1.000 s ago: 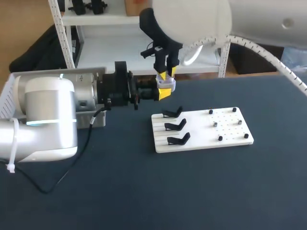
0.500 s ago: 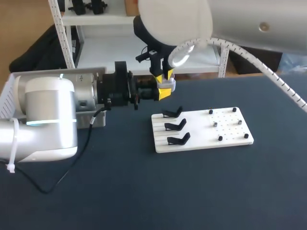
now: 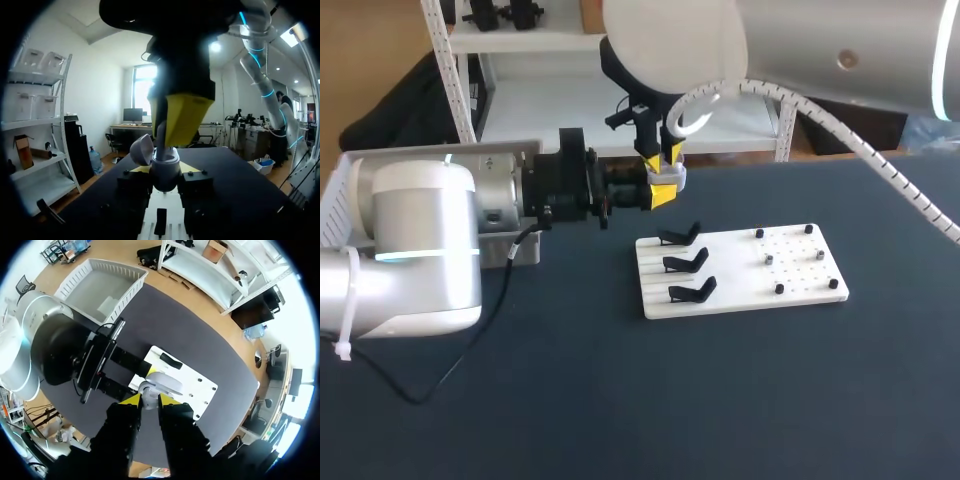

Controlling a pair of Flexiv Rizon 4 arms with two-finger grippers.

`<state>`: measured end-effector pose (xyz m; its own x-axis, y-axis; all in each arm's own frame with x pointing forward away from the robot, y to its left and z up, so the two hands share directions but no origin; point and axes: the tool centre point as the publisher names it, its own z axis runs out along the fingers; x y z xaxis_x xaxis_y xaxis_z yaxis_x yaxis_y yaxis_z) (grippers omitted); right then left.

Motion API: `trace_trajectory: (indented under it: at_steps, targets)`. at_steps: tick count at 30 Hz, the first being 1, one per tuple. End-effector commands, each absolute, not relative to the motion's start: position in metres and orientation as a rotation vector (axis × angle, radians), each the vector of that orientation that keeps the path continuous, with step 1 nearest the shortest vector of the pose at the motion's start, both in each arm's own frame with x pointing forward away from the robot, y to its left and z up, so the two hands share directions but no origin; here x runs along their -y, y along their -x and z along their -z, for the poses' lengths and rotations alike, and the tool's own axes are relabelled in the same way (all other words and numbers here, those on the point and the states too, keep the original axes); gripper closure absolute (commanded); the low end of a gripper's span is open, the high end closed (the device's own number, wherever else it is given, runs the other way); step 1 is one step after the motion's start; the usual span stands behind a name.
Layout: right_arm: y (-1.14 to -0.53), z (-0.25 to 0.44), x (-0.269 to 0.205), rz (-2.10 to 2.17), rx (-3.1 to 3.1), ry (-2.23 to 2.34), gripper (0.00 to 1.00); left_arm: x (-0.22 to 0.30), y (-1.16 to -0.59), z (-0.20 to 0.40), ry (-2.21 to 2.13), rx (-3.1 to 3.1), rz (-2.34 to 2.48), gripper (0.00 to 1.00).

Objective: Pick up each earbud case from the left stands, insert the matching earbuds, close the lid, and place the case in the box.

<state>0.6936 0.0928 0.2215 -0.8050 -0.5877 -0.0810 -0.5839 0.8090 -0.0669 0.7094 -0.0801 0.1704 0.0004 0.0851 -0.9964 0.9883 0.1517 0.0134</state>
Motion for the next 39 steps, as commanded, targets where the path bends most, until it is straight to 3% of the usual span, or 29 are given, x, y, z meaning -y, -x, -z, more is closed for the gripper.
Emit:
trace_trajectory:
  at_steps: [1, 13, 14, 15, 18, 29, 39]
  targets:
    - [-0.695, -0.219, -0.090, 0.060, -2.898, 0.938, 1.00, 0.080, -0.708, -0.170, -1.156, -1.332, 1.047, 1.00]
    - [-0.692, -0.214, -0.090, 0.048, -2.908, 0.949, 1.00, 0.080, -0.708, -0.170, -1.156, -1.332, 1.047, 1.00]
    - [-0.691, -0.214, -0.090, 0.045, -2.908, 0.953, 0.84, 0.080, -0.708, -0.170, -1.156, -1.332, 1.047, 1.00]
    - [-0.691, -0.214, -0.090, 0.041, -2.907, 0.955, 0.77, 0.080, -0.708, -0.170, -1.156, -1.332, 1.047, 1.00]
    - [-0.690, -0.215, -0.091, 0.038, -2.906, 0.957, 0.67, 0.080, -0.708, -0.170, -1.156, -1.332, 1.047, 1.00]
    - [-0.684, -0.239, -0.092, 0.010, -2.849, 0.931, 0.65, 0.080, -0.708, -0.170, -1.156, -1.332, 1.047, 1.00]
    - [-0.745, -0.235, -0.090, 0.013, -2.790, 0.778, 0.65, 0.080, -0.708, -0.170, -1.156, -1.332, 1.047, 1.00]
